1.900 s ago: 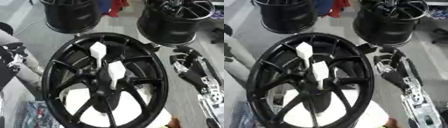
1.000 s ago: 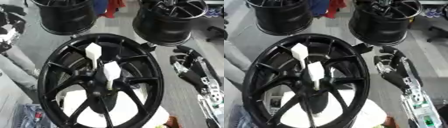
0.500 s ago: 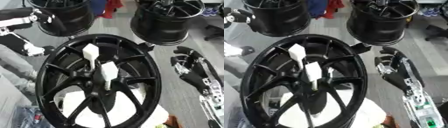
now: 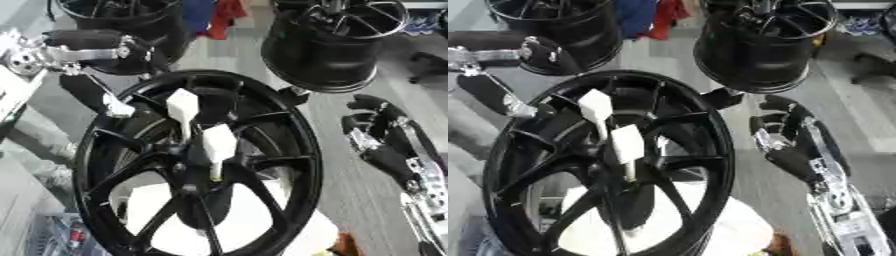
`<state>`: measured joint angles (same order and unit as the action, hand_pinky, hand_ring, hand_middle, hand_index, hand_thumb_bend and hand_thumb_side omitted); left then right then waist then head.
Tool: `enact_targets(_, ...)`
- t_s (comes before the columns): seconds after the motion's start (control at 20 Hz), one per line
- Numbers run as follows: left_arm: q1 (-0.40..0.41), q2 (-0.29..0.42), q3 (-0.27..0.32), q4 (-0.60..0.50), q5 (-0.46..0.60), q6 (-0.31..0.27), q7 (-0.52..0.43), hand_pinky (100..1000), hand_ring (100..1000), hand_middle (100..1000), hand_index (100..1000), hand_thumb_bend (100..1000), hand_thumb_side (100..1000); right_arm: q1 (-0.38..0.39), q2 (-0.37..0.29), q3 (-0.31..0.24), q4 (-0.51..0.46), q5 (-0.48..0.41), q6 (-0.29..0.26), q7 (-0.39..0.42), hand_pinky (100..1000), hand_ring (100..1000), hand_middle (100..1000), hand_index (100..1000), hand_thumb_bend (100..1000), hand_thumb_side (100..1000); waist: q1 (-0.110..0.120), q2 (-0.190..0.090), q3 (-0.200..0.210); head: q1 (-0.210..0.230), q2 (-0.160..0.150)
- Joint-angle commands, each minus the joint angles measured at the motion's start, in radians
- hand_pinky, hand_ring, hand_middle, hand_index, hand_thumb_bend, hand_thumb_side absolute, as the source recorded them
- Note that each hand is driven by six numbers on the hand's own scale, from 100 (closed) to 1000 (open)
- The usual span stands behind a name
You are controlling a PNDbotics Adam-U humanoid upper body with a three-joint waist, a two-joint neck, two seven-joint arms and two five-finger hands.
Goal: Pull the pin out of the wheel hub.
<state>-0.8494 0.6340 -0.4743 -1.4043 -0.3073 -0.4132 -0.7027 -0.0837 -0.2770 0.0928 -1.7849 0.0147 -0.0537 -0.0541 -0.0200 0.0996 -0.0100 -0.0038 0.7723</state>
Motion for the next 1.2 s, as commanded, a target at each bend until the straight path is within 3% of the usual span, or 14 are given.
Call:
enact_targets(0.05,-0.027,-0.002,-0.021,0.021,-0.037,-0.269,-0.204,766,802,819,877,353,385,-0.01,-0.02,-0.002,-0.014,-0.004,-0.002,0.002,643,698,737,831,263,303,0.003,-0.012,-0.004,0.005,-0.002)
enact_targets(0.3,-0.034,-0.018,-0.032,0.057,-0.064,-0.34,-0.204,792,826,832,881,319,301,-0.012,-0.02,0.0,-0.013,-0.004,-0.002,0.004,643,698,737,831,262,306,0.005,-0.011,-0.01,0.004,-0.002)
enact_targets(0.55,-0.038,-0.026,-0.035,0.088,-0.073,-0.372,-0.204,786,807,789,857,265,238,-0.012,-0.02,0.001,-0.012,-0.005,-0.002,0.003,643,698,737,831,261,307,0.006,-0.011,-0.014,0.008,-0.002)
enact_targets(0.95,-0.044,-0.047,-0.051,0.139,-0.075,-0.405,-0.204,795,822,823,860,295,261,-0.014,-0.02,0.003,-0.011,-0.006,-0.002,0.006,643,698,737,831,260,307,0.006,-0.011,-0.023,0.013,-0.002)
enact_targets(1.2,-0.043,-0.053,-0.072,0.164,-0.08,-0.421,-0.204,754,741,727,801,243,236,-0.014,-0.019,0.005,-0.01,-0.005,-0.002,0.007,643,698,737,831,259,307,0.008,-0.01,-0.026,0.017,-0.002)
